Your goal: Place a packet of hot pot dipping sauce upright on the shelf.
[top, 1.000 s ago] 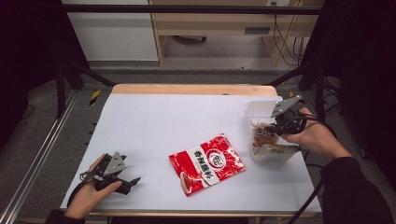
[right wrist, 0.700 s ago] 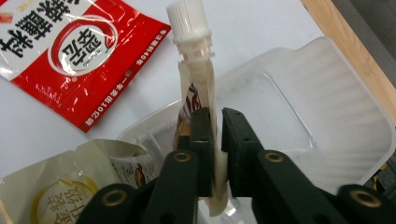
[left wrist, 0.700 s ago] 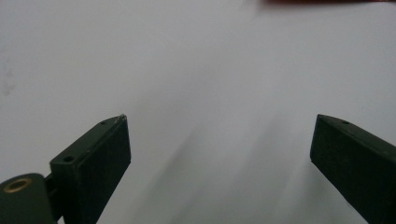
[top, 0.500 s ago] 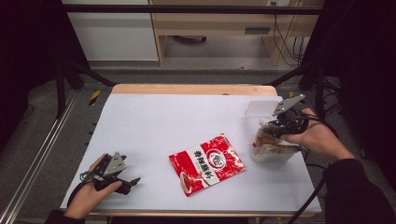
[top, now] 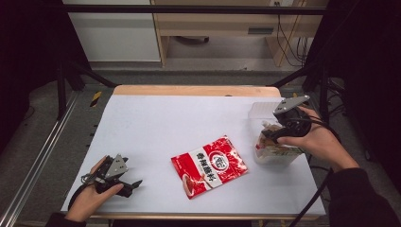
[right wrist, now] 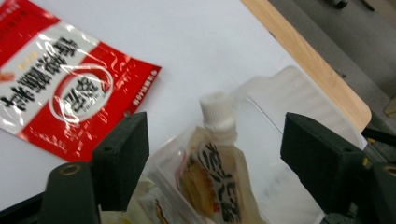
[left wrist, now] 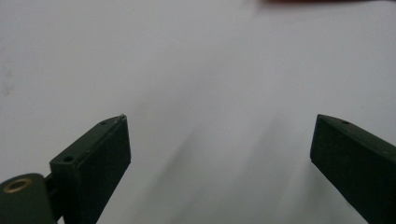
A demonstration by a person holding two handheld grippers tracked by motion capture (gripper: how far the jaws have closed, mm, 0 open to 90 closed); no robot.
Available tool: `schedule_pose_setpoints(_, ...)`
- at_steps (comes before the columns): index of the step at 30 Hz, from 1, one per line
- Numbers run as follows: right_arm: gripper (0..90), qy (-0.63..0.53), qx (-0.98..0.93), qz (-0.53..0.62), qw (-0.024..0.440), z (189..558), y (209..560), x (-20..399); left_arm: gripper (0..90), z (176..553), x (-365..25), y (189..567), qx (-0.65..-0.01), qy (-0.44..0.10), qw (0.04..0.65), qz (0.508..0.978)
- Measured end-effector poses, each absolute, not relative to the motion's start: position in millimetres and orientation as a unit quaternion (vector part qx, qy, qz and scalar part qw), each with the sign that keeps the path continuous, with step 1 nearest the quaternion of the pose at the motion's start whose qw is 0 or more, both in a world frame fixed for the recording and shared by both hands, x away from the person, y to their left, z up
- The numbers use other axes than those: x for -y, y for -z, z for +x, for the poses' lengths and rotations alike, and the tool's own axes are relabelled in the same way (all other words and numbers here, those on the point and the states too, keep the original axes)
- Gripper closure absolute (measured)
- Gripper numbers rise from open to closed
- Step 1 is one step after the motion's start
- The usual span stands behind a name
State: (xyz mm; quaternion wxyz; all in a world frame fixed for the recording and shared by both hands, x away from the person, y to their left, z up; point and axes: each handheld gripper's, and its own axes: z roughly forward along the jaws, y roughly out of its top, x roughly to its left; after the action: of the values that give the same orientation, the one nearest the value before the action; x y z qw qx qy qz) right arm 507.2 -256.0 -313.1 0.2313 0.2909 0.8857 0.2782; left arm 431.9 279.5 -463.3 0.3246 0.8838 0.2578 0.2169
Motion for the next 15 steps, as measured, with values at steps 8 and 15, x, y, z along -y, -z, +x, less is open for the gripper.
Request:
schedule_pose_setpoints(8, 17.6, -0.293, -0.877, 0.286, 0.252, 482, 301, 232, 5.1, 432, -279, 463, -0.258, -0.217, 0.324, 0.884)
schedule_pose_setpoints(15, 17.8, -0.310, -0.872, 0.271, 0.264, 453, 302, 209, 5.1, 431, -279, 463, -0.255, -0.217, 0.322, 0.886)
